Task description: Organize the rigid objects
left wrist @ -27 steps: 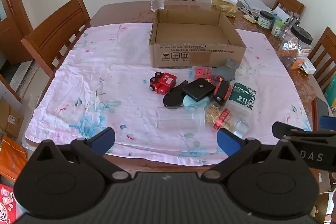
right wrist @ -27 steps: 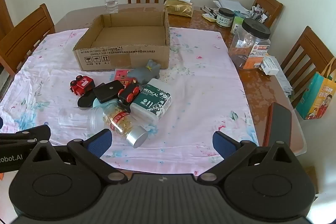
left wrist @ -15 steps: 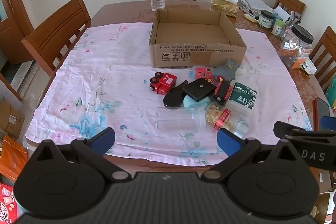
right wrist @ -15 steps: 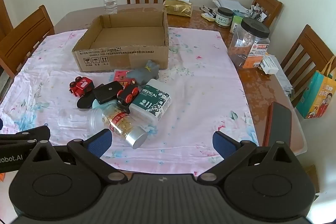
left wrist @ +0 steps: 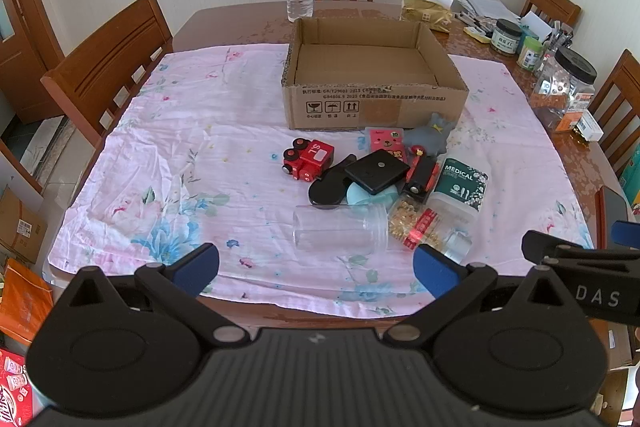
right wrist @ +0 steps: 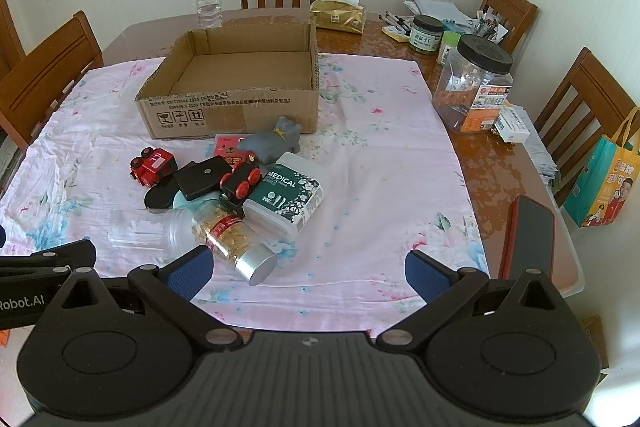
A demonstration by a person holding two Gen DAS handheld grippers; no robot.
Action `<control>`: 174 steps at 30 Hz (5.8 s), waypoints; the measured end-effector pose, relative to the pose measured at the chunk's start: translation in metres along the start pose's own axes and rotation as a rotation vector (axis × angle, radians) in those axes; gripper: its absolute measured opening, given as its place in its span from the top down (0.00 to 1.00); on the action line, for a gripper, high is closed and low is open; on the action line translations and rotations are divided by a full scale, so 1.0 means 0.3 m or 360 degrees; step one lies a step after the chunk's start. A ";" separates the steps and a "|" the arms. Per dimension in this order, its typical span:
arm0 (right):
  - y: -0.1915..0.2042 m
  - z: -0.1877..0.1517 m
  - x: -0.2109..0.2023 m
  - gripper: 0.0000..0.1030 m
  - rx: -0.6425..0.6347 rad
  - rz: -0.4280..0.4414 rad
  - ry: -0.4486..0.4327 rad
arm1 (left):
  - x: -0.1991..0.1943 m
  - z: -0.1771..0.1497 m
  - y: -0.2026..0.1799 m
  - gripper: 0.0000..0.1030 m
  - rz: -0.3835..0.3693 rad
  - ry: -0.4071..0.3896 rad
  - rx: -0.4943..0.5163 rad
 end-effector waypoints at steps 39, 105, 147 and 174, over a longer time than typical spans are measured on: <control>-0.012 0.017 -0.012 0.00 0.0010 0.0019 -0.0015 | -0.012 0.022 -0.009 0.00 0.0003 -0.0011 -0.0004; -0.179 -0.054 0.190 0.00 -0.0026 0.0134 0.0004 | 0.460 -0.003 -0.047 0.00 -0.0036 -0.0007 0.0042; 0.024 0.169 0.683 0.00 -0.1022 0.0509 0.0405 | 0.592 -0.028 0.077 0.00 -0.0025 0.0074 0.0000; -0.048 0.214 0.773 0.00 -0.1124 0.0655 0.0435 | 0.553 -0.025 0.036 0.01 0.0122 0.0022 -0.0069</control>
Point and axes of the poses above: each gripper's, at about its wrist camera, not at the fingertips, and x roughly the way its jaws point, y to its left, z to its top, the point moved 3 cm from there along x, roughly the way its jaws point, and after that the axes turned 8 degrees about x, right-handed, at the moved point
